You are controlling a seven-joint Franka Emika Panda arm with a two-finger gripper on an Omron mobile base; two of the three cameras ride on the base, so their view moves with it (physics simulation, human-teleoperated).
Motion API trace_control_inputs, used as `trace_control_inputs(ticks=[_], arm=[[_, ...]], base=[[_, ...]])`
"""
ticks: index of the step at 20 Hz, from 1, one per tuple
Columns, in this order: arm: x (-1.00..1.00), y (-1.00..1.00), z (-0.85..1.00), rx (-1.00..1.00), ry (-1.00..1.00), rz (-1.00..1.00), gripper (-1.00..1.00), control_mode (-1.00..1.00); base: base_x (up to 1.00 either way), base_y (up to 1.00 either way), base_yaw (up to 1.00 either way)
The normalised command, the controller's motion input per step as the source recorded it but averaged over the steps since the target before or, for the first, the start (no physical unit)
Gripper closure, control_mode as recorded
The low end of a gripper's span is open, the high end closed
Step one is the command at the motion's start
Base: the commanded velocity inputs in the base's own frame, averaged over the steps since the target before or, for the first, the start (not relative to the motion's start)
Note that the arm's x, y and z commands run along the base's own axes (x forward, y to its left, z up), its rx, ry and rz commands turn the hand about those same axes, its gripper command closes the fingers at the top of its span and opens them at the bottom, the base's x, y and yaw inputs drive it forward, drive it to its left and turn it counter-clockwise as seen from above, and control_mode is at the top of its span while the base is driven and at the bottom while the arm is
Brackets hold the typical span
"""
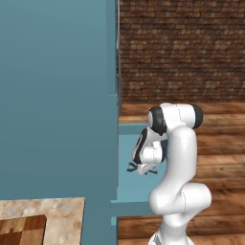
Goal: Open the drawer on the left and place the cutting tools on the cutting board.
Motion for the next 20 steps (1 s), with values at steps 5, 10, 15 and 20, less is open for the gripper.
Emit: trace_control_inputs(ticks=[5,10,15,20], arm=[[-0.01,0.0,0.43,0.0,0.0,0.0,1.0,-1.0],[-0.08,0.0,0.84,0.0,-0.01,0.0,1.0,-1.0],[-0.23,0.0,0.96,0.0,-0.03,0.0,1.0,-1.0],[-0.35,-0.06,0.92,0.0,-0.02,0.0,1.0,-1.0]], base=[[0.0,0.0,0.0],[0.0,0.0,0.0],[0.0,0.0,0.0],[0.0,0.0,0.0]])
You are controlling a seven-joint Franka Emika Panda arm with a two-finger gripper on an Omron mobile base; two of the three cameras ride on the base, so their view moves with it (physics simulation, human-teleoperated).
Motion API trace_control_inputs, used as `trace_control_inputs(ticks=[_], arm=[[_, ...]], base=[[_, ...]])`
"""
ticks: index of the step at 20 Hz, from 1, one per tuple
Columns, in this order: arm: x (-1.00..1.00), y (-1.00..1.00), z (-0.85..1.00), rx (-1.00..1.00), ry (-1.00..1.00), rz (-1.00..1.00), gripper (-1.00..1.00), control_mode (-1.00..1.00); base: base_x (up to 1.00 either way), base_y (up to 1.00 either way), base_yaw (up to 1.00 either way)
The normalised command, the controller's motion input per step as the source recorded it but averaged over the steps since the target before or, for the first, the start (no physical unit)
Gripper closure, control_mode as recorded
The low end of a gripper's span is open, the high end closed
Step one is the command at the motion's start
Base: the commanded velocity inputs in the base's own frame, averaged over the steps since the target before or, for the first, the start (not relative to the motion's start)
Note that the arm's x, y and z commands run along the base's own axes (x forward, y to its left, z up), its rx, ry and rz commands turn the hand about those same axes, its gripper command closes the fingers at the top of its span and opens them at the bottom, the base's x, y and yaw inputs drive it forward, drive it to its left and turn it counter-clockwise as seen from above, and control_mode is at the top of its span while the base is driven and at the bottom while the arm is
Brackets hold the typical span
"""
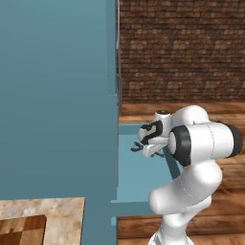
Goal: Open the drawer on the left and place the cutting tools on the cutting board.
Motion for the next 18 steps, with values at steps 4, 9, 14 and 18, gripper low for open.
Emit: trace_control_inputs(ticks=[4,9,14,18], arm=[[-0.38,-0.05,0.96,0.0,0.0,0.0,1.0,-1.0],[-0.48,-0.01,0.93,0.0,0.0,0.0,1.0,-1.0],[-0.54,0.0,0.91,0.0,0.0,0.0,1.0,-1.0],[-0.65,0.0,0.62,0.0,-0.01,0.0,1.0,-1.0]], base=[[0.0,0.0,0.0],[0.0,0.0,0.0],[0.0,0.0,0.0],[0.0,0.0,0.0]])
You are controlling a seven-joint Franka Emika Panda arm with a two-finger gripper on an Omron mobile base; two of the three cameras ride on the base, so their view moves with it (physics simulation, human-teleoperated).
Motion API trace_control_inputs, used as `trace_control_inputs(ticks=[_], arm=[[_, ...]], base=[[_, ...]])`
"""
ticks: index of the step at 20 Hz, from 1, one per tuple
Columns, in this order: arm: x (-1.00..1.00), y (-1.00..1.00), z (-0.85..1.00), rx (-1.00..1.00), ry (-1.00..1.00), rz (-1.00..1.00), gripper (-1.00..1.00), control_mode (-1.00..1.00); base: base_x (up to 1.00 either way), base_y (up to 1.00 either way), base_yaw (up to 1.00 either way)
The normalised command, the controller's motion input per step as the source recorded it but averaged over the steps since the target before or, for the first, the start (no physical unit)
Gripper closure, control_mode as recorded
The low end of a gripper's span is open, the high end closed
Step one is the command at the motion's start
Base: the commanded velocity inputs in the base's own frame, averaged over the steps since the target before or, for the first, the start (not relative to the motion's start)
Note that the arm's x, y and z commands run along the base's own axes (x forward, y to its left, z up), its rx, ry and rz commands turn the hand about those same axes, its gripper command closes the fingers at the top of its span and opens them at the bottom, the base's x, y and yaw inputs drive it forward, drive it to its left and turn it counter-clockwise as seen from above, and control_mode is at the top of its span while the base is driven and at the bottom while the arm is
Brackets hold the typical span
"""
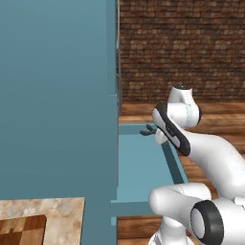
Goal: Open the drawer on the left and place the cutting tools on the cutting board.
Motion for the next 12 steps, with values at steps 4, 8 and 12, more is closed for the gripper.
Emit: trace_control_inputs(ticks=[4,8,12], arm=[[-0.31,0.0,0.18,0.0,-0.01,0.0,1.0,-1.0],[0.0,0.0,0.0,0.0,0.0,0.0,1.0,-1.0],[-0.1,-0.01,0.0,0.0,0.0,-0.01,1.0,-1.0]], base=[[0.0,0.0,0.0],[0.0,0.0,0.0],[0.0,0.0,0.0]])
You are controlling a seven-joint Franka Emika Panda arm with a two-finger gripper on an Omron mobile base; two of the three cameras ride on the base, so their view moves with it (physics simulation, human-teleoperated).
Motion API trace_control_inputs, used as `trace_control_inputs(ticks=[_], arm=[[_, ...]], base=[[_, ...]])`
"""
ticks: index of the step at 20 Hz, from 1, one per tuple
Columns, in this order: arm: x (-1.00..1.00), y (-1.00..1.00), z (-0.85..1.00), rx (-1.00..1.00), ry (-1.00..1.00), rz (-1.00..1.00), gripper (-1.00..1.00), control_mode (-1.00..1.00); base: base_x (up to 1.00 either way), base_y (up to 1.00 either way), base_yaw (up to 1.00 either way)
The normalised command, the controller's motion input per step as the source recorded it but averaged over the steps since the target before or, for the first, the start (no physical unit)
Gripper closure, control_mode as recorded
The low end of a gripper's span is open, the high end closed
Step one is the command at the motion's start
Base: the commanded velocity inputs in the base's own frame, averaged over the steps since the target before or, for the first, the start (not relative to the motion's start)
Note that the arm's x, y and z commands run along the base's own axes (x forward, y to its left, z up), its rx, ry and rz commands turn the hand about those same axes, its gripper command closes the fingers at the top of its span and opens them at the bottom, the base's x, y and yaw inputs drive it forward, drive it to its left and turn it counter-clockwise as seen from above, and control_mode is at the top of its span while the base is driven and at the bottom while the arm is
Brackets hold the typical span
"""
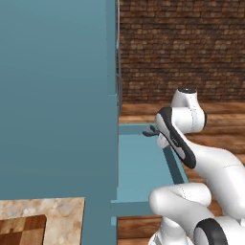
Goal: Open the drawer on the left and place the cutting tools on the cutting board.
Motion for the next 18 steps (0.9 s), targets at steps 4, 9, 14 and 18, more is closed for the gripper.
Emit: trace_control_inputs(ticks=[4,9,14,18], arm=[[-0.21,0.0,0.0,0.0,0.0,-0.01,1.0,-1.0],[-0.3,0.0,-0.02,0.0,0.0,0.0,1.0,1.0],[0.0,0.0,0.0,0.0,0.0,0.0,1.0,1.0],[0.0,0.0,0.0,0.0,0.0,0.0,1.0,1.0]], base=[[0.0,0.0,0.0],[-0.14,0.0,0.0],[-0.64,0.0,0.0],[-0.33,0.0,0.06]])
